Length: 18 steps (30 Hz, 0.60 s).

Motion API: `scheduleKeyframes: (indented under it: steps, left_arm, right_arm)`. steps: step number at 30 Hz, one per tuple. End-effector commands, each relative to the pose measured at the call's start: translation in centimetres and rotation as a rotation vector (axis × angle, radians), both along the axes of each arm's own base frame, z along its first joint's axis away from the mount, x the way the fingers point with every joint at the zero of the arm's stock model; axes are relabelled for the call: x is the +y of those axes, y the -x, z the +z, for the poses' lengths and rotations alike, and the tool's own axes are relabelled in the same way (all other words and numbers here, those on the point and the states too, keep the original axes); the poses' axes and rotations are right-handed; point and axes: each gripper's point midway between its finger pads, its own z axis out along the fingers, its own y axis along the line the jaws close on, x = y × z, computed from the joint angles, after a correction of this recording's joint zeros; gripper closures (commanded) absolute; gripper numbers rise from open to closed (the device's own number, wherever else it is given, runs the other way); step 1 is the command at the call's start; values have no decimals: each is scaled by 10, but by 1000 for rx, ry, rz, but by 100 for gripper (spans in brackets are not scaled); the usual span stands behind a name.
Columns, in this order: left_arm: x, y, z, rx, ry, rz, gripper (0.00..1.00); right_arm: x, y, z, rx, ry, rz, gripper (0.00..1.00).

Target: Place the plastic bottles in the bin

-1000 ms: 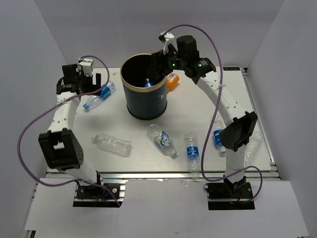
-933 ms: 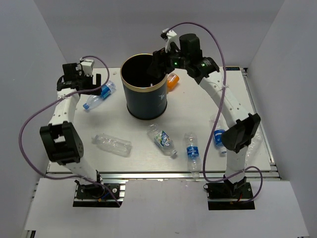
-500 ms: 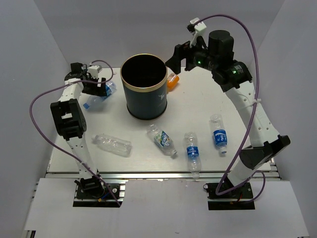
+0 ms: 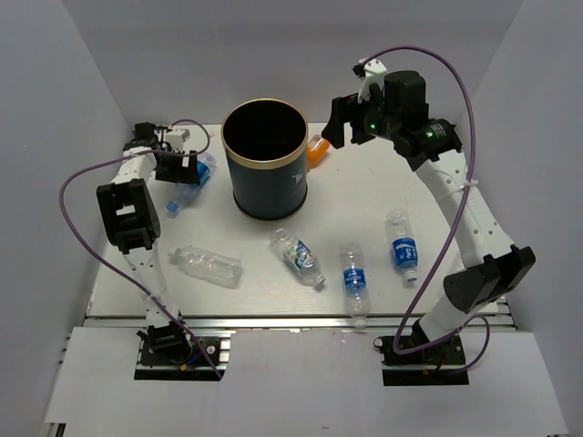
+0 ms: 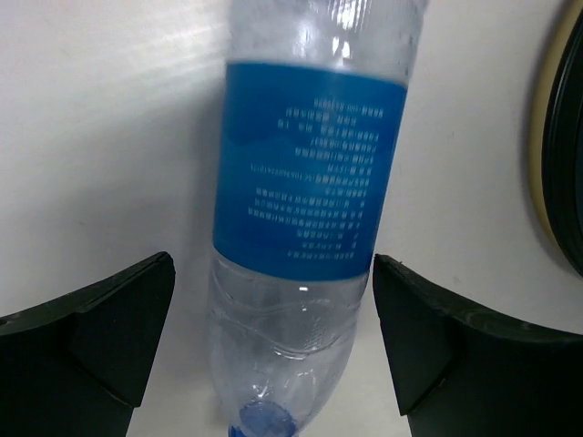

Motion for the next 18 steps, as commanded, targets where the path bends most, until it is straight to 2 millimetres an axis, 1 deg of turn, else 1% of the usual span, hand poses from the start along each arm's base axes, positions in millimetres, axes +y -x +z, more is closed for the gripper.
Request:
scheduleKeyframes:
  steps: [1, 2, 4, 5, 6, 7, 8, 10, 11, 12, 13, 14, 15, 16, 17, 18]
  left_arm:
    - [-14, 12, 31, -49, 35, -45, 2]
    - [-14, 17, 27, -35, 40, -41, 2]
    - [-13, 18, 28, -41, 30, -27, 2]
    - [-12, 20, 25, -31, 28, -12, 3]
    - [-13, 22, 21, -21, 30, -7, 4]
    - [-13, 23, 19, -13, 35, -1, 6]
    - [-13, 23, 18, -4, 47, 15, 13]
    - [-13, 20, 19, -4, 57, 43, 19]
    - [-13, 18, 25, -12, 60, 51, 28]
    - [-13, 15, 32, -25, 65, 55, 31]
    - [-12, 7, 47, -57, 71, 74, 34]
    - [-11, 2, 63, -97, 71, 88, 34]
    - [-11, -3, 78, -130, 71, 103, 37]
    - [-9, -10, 98, -170, 83, 134, 39]
    - [-8, -14, 125, -232, 78, 152, 45]
    - [-5, -18, 142, -274, 69, 178, 49]
  right_arm:
    - [-6, 6, 27, -71, -46, -16, 11]
    - [-6, 5, 26, -71, -48, -16, 11]
    - [-6, 6, 23, -65, -49, -13, 11]
    - [-5, 6, 23, -67, -51, -11, 11]
    - [-6, 7, 24, -70, -53, -11, 11]
    - [-7, 6, 18, -61, -50, -13, 11]
    - [-7, 7, 17, -60, -51, -12, 11]
    - [-10, 9, 20, -76, -57, -14, 11]
    - [-12, 10, 17, -72, -55, -16, 11]
    - [-12, 10, 17, -79, -56, -15, 11]
    - [-14, 11, 10, -72, -46, -16, 11]
    - [-18, 13, 12, -83, -47, -21, 11]
    - [-19, 12, 13, -99, -51, -24, 11]
    - [-21, 13, 12, -106, -52, -27, 11]
    - [-26, 14, 5, -103, -50, -36, 11]
    - [-28, 14, 4, -108, -54, -41, 11]
